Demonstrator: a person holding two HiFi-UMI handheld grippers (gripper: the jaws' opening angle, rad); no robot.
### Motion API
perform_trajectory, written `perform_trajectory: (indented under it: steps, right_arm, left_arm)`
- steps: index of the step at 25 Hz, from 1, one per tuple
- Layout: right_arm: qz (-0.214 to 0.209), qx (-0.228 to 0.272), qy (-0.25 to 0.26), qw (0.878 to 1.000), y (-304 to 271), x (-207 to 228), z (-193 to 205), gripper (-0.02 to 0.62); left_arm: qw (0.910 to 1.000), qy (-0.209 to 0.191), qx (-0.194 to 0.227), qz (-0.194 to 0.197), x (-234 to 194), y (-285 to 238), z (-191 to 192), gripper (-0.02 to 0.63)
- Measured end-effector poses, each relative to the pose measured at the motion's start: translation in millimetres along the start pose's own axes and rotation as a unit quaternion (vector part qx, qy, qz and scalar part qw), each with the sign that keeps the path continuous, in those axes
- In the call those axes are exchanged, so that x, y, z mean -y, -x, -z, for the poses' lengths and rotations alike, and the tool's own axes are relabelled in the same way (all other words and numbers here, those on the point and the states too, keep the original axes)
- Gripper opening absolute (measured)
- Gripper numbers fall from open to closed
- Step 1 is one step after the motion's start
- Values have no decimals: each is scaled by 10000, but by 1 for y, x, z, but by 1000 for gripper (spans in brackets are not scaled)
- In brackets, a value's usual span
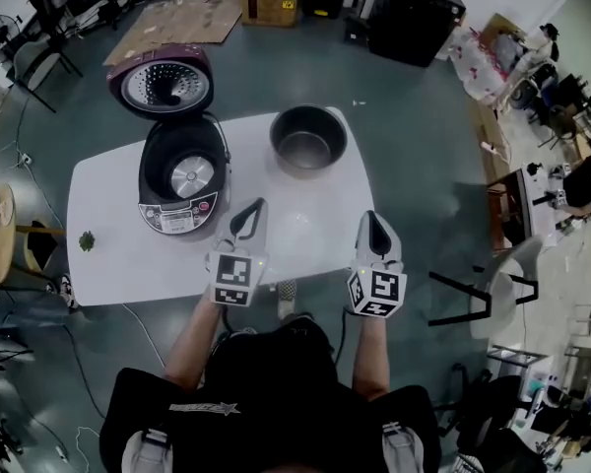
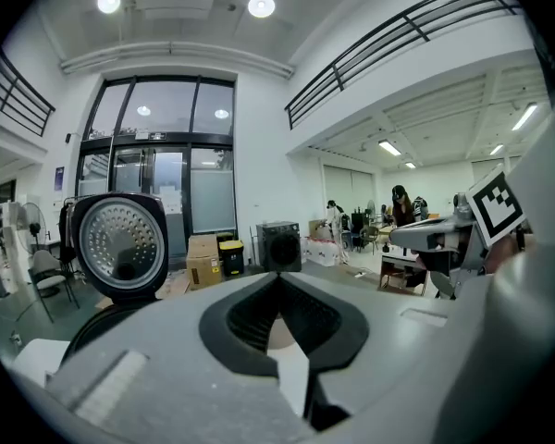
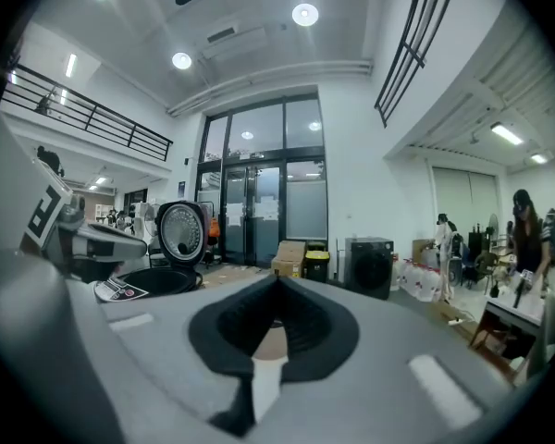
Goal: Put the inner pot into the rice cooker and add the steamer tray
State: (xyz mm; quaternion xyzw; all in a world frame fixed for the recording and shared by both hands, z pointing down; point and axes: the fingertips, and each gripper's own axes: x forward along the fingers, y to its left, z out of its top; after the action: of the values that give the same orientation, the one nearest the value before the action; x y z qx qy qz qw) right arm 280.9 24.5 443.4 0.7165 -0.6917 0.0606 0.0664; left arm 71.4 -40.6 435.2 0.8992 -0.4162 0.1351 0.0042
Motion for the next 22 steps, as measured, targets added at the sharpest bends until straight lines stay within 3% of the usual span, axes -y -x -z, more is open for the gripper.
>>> perform_trajectory:
  steps: [13,20,22]
  right_arm:
    - [-483,-302,-117,9983,-108,38,20,3]
    - [-505,-636,-212,9965,-158,51,43,3]
    - [-647,-825,-307,9940,-171,48,53,52]
  left_arm:
    - [9988,176,-418,-208,-11,-104,14,11]
    - [9964,313,-733,-272,-26,-144,38,11]
    - [9946,464,-848,-379,-33,-153,47,14]
